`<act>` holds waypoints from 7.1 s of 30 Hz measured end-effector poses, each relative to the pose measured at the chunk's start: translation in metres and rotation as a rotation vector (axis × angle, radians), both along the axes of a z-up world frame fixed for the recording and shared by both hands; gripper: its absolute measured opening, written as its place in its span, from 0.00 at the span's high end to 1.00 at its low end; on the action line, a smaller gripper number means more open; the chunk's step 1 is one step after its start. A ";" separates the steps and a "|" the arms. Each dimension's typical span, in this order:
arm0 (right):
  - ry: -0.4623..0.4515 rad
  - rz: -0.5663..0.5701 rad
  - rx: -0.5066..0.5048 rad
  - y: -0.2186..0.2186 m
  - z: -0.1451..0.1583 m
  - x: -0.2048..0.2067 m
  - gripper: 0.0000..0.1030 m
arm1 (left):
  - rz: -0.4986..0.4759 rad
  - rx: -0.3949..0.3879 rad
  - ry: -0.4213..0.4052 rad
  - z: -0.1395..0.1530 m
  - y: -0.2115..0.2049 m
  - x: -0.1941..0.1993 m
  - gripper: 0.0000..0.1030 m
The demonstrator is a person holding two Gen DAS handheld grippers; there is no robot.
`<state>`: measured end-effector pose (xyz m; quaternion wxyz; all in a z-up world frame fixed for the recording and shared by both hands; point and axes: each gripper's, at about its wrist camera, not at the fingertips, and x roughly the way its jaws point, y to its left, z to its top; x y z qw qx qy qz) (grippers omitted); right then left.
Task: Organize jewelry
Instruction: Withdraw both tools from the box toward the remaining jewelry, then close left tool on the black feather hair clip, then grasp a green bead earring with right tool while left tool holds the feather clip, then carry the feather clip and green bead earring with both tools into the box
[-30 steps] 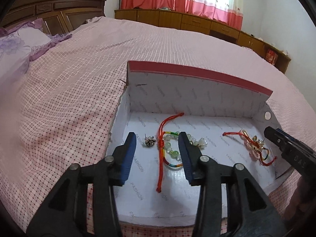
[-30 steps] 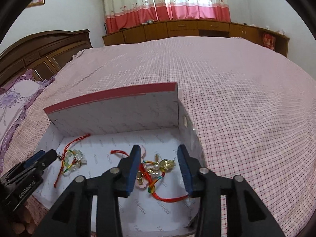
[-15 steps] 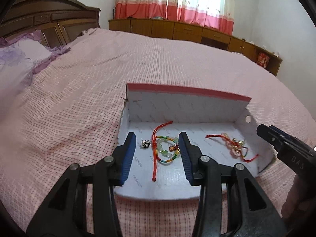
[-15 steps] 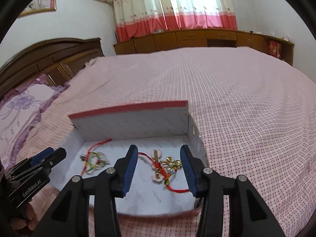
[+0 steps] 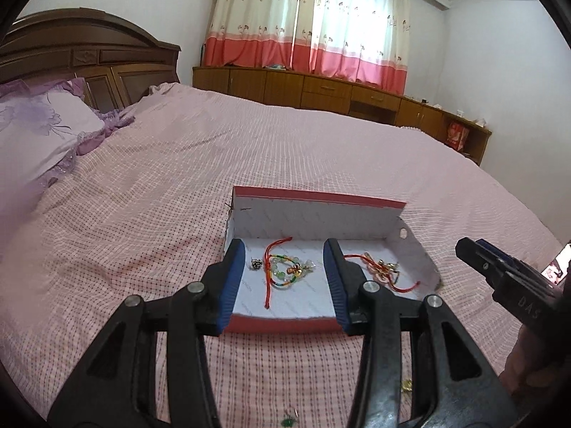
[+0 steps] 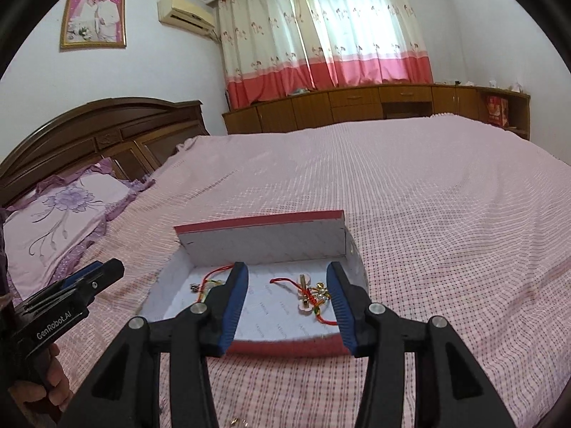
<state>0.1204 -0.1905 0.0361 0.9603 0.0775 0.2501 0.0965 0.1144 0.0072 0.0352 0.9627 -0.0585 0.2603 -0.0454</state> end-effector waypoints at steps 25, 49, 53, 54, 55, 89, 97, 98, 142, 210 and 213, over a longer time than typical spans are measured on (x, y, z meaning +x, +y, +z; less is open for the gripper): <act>0.107 0.040 -0.012 -0.001 -0.033 -0.092 0.52 | -0.118 0.032 0.200 -0.027 -0.014 -0.068 0.63; 0.197 0.036 -0.033 -0.007 -0.055 -0.111 0.52 | -0.282 0.072 0.449 -0.073 -0.049 -0.085 0.59; 0.205 0.033 -0.028 -0.009 -0.058 -0.110 0.52 | -0.282 0.062 0.452 -0.076 -0.049 -0.084 0.55; 0.208 0.033 -0.027 -0.008 -0.058 -0.109 0.52 | -0.284 0.056 0.456 -0.077 -0.048 -0.083 0.54; 0.210 0.033 -0.026 -0.008 -0.059 -0.109 0.52 | -0.281 0.044 0.467 -0.079 -0.047 -0.083 0.54; 0.270 0.093 -0.051 0.011 -0.085 -0.081 0.52 | -0.116 -0.074 0.328 -0.040 0.014 -0.078 0.69; 0.308 0.121 -0.082 0.020 -0.103 -0.069 0.60 | -0.081 -0.062 0.330 -0.045 0.023 -0.077 0.69; 0.309 0.122 -0.083 0.020 -0.105 -0.068 0.61 | -0.079 -0.057 0.327 -0.045 0.022 -0.077 0.69; 0.156 0.163 -0.016 0.007 -0.035 -0.114 0.84 | -0.083 -0.066 0.245 -0.018 0.018 -0.082 0.69; 0.028 0.046 -0.065 0.035 -0.025 0.066 0.84 | 0.030 0.038 0.005 -0.030 -0.035 0.068 0.69; 0.048 0.037 -0.076 0.034 -0.034 0.076 0.84 | 0.043 0.039 0.031 -0.039 -0.033 0.076 0.69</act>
